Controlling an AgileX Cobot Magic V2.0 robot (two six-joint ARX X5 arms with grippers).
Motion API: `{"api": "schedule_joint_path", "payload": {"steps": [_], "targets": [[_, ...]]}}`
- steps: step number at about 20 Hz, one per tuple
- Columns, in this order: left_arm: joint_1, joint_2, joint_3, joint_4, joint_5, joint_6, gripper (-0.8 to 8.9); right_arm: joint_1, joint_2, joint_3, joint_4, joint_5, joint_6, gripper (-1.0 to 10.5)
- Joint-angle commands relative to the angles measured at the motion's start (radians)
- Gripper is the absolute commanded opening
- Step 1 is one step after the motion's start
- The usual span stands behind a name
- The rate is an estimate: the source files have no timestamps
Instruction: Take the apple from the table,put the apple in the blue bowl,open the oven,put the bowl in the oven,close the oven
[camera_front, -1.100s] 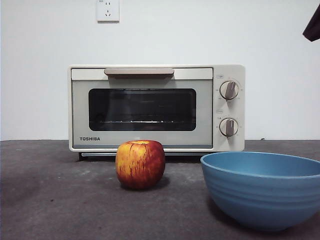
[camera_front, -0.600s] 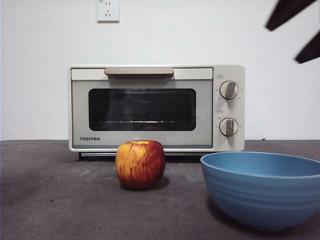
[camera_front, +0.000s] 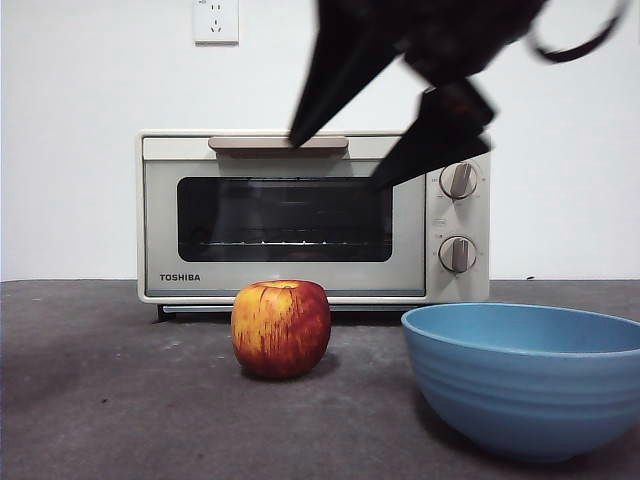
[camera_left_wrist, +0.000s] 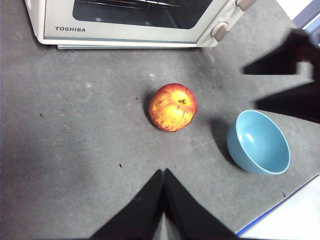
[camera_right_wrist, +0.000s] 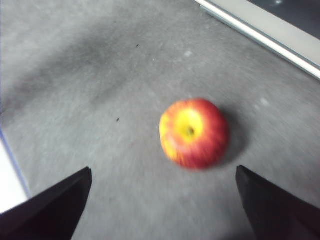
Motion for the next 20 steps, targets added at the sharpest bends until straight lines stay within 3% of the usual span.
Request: {"api": "schedule_joint_path", "payload": {"steps": [1,9,13,20], "targets": [[-0.003,0.004,0.019,0.012,0.004,0.012,0.07,0.025,0.121,0.089,0.009,0.016,0.007,4.6],[-0.003,0.004,0.019,0.011,0.004,0.013,0.07,0.059,0.393,0.275,0.002,0.074,-0.004,4.6],[-0.003,0.004,0.019,0.010,0.004,0.013,0.07,0.060,0.456,0.293,-0.009,0.129,-0.019,4.6],[-0.003,0.005,0.019,0.009,0.004,0.013,0.07,0.066,0.542,0.293,-0.027,0.146,-0.039,4.6]]}}
